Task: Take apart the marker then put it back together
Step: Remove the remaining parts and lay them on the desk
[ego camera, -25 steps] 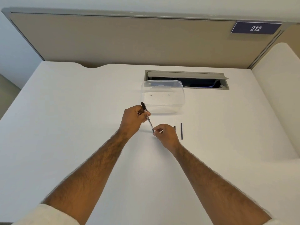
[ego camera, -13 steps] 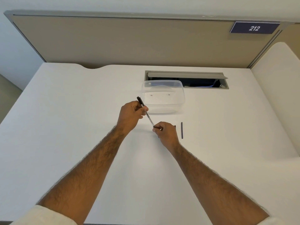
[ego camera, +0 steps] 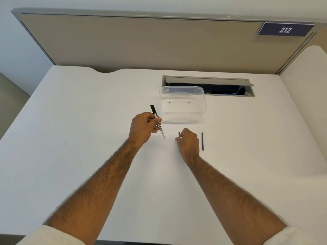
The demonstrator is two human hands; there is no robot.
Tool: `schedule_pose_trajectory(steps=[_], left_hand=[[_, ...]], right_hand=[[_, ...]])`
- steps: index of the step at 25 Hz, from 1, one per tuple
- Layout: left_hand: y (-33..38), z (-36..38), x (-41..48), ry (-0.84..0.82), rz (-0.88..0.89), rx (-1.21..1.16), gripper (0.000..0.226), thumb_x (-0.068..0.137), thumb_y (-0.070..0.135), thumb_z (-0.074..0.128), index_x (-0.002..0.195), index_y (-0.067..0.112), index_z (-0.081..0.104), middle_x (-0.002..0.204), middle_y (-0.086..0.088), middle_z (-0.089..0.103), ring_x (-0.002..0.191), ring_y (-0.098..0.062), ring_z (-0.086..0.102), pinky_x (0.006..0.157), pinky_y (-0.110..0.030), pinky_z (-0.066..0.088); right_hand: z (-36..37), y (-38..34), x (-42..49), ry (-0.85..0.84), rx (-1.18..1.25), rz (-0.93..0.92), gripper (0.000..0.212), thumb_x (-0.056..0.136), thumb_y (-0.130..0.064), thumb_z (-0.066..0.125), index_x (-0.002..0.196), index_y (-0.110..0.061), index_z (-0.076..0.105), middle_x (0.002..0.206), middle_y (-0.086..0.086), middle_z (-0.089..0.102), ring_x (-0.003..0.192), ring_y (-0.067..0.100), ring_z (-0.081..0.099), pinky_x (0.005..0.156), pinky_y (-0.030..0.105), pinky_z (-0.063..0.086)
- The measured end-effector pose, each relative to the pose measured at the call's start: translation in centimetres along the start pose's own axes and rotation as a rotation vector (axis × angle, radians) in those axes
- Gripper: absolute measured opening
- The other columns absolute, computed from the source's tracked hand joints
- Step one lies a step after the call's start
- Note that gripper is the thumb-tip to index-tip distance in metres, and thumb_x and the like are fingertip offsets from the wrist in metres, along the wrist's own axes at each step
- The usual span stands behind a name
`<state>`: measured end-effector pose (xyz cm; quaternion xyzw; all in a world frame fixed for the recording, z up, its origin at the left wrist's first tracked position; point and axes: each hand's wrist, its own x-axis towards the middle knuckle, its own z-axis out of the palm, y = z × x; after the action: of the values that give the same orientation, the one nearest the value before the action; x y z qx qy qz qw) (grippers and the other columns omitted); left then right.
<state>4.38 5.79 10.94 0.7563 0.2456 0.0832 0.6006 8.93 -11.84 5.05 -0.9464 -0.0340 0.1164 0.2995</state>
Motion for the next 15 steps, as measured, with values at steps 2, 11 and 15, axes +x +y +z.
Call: schedule_pose_trajectory(steps=[2, 11, 15], left_hand=[[-0.8, -0.1, -0.5, -0.01, -0.021, 0.022, 0.013, 0.089, 0.021, 0.073, 0.083, 0.011, 0.074, 0.074, 0.0, 0.077, 0.064, -0.017, 0.074, 0.061, -0.026, 0.061], [-3.0, -0.6, -1.9, -0.034, -0.119, 0.05, 0.013, 0.084, 0.021, 0.079, 0.083, 0.007, 0.077, 0.07, -0.002, 0.076, 0.059, -0.013, 0.072, 0.058, -0.023, 0.059], [-3.5, -0.6, -2.1, -0.026, -0.133, 0.089, 0.015, 0.085, 0.022, 0.079, 0.08, 0.008, 0.076, 0.067, -0.001, 0.075, 0.059, -0.013, 0.073, 0.056, -0.02, 0.058]], right_hand=[[0.3, -0.2, 0.3, -0.008, -0.078, -0.017, 0.008, 0.089, -0.012, 0.062, 0.086, -0.008, 0.056, 0.091, 0.01, 0.068, 0.083, 0.03, 0.062, 0.066, 0.034, 0.048], [0.6, -0.4, 1.0, -0.047, -0.165, 0.01, 0.014, 0.09, -0.008, 0.054, 0.08, -0.012, 0.045, 0.09, 0.011, 0.063, 0.074, 0.028, 0.051, 0.061, 0.032, 0.038], [0.0, -1.1, -0.5, -0.005, -0.088, -0.04, 0.008, 0.091, -0.014, 0.054, 0.092, -0.009, 0.06, 0.094, 0.006, 0.064, 0.087, 0.028, 0.059, 0.07, 0.035, 0.047]])
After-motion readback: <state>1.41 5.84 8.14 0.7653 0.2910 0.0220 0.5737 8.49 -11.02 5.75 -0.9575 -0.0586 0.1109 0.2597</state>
